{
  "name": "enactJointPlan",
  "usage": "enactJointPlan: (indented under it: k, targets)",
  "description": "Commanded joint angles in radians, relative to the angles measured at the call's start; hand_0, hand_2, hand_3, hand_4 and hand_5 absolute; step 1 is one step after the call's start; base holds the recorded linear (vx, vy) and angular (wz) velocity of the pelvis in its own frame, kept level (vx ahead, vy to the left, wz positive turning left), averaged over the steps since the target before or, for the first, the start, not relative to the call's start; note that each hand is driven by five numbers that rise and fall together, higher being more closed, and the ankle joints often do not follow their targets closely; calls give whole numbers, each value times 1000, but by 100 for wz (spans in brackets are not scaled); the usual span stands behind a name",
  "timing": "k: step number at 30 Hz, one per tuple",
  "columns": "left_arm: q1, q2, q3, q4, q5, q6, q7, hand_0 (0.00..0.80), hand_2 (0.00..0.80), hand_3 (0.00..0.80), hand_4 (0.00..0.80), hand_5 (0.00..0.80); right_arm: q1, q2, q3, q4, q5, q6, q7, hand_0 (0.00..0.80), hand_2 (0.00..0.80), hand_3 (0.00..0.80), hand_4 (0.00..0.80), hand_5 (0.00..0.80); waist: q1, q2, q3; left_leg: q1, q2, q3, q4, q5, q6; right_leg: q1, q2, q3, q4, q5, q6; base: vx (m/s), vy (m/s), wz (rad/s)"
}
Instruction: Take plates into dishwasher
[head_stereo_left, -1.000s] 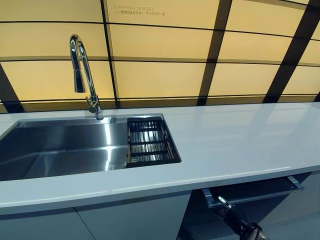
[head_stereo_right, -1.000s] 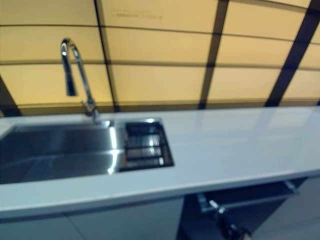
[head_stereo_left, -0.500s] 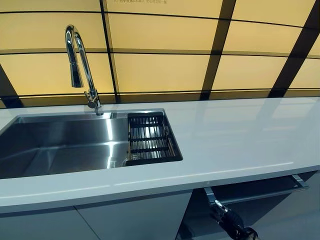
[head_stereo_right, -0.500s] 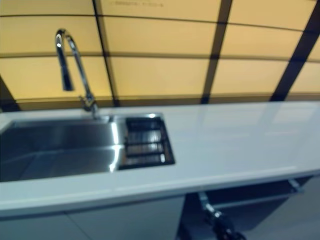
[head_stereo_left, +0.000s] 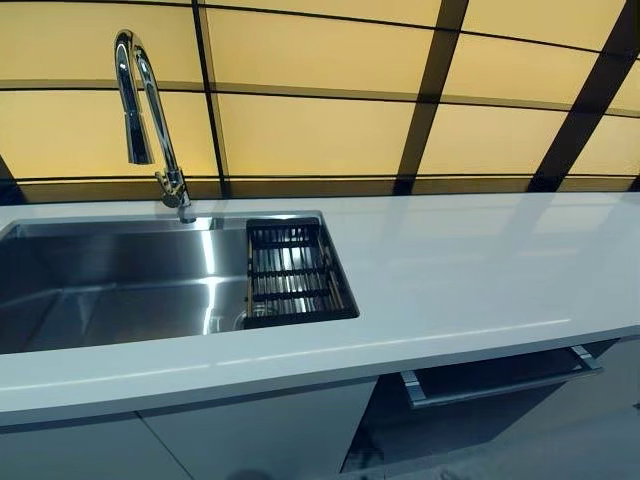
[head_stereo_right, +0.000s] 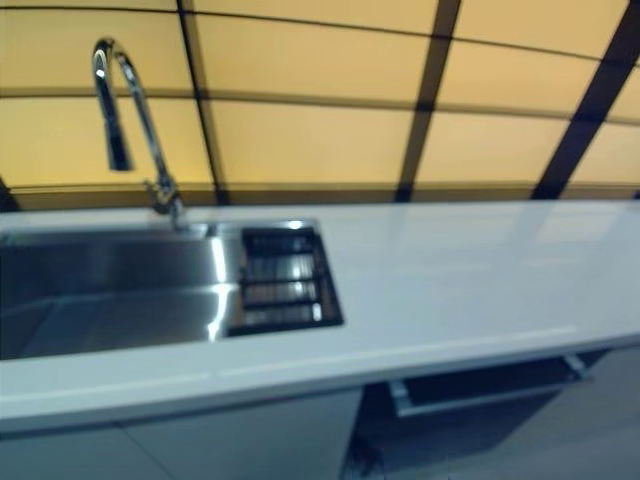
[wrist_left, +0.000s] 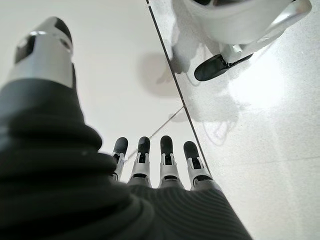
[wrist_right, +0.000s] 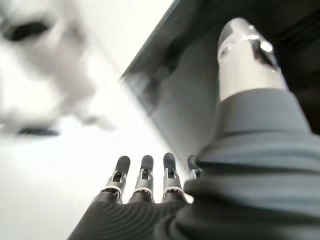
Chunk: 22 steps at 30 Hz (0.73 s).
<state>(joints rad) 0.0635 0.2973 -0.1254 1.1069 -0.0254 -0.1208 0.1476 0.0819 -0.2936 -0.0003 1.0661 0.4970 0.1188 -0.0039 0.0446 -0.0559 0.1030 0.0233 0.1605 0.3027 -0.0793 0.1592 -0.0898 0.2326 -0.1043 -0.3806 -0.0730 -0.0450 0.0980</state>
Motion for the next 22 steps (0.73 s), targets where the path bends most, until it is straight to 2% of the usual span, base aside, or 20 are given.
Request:
enactJointPlan:
  k: [1,3,8,22]
  targets:
    - [-79,9,15,77,-33,-54,23,0,0,0,0,0,-40,-36,-26,64,-94,19,-30,0,0,0,0,0,15,19,-7,-55,106,36,24,62,-60,-29,23,52,61,6,-54,-24,-6,-9]
    - [-90,10,22,111,-41,-65,24,0,0,0,0,0,-46,-36,-29,175,-137,83,-53,0,0,0,0,0,16,21,-6,-55,111,40,26,66,-61,-27,28,59,61,5,-56,-29,5,-13]
    - [-102,-1,30,143,-45,-67,31,0,0,0,0,0,-39,-40,-50,270,-146,125,-92,0,0,0,0,0,11,32,-7,-55,118,47,27,77,-64,-23,29,66,64,-1,-57,-7,20,-4]
    - [-93,-3,35,138,-51,-64,41,0,0,0,0,0,-27,-44,-80,296,-158,90,-63,0,0,0,0,0,-2,50,-13,-56,128,69,37,91,-69,-16,28,70,64,-10,-54,11,16,-5]
